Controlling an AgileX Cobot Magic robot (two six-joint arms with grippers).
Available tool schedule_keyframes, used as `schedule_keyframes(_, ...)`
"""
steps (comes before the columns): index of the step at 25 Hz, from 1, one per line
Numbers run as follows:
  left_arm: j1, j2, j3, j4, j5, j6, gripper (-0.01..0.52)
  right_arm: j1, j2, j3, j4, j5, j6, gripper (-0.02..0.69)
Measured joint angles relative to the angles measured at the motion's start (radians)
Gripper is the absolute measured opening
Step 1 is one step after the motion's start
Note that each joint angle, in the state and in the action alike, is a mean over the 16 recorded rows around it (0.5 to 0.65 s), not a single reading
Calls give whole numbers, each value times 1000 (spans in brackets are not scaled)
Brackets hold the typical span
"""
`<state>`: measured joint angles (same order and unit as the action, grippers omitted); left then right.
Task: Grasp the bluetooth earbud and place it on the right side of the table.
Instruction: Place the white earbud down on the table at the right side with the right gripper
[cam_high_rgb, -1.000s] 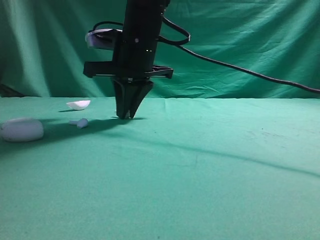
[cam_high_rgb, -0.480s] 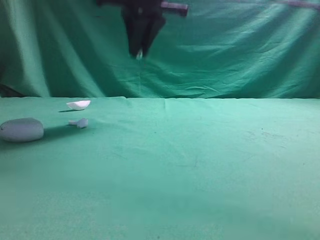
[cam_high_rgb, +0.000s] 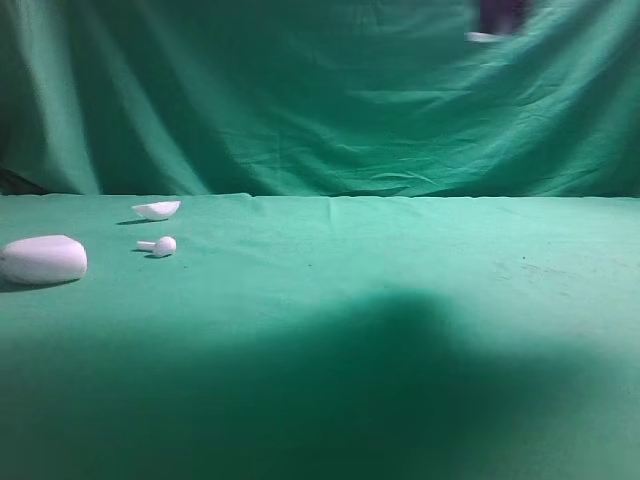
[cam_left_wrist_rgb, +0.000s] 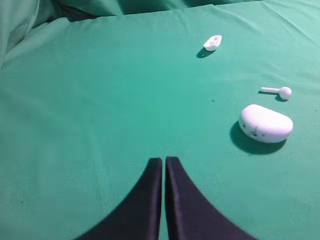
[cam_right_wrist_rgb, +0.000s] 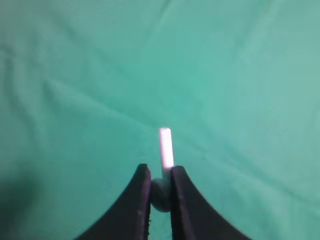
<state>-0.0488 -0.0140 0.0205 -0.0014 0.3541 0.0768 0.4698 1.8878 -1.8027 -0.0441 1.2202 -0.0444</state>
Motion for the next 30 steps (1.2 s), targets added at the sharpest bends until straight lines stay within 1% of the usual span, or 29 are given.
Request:
schedule_keyframes(7, 0, 0, 0, 0, 0, 0, 0, -149, -224, 425, -3, -121, 26, 93)
schedule_keyframes(11, 0, 0, 0, 0, 0, 0, 0, -203, -280, 614, -3, -237, 38, 93)
schedule_keyframes(14, 0, 0, 0, 0, 0, 0, 0, -225, -284, 710, -2, -330, 43, 93)
schedule_keyframes(18, 0, 0, 0, 0, 0, 0, 0, -233, -249, 780, -1, -434, 45, 93)
schedule_keyframes(22, 0, 0, 0, 0, 0, 0, 0, -233, -197, 804, 0, -509, 45, 93)
schedule_keyframes(30, 0, 0, 0, 0, 0, 0, 0, -233, -122, 806, -2, -565, 46, 93)
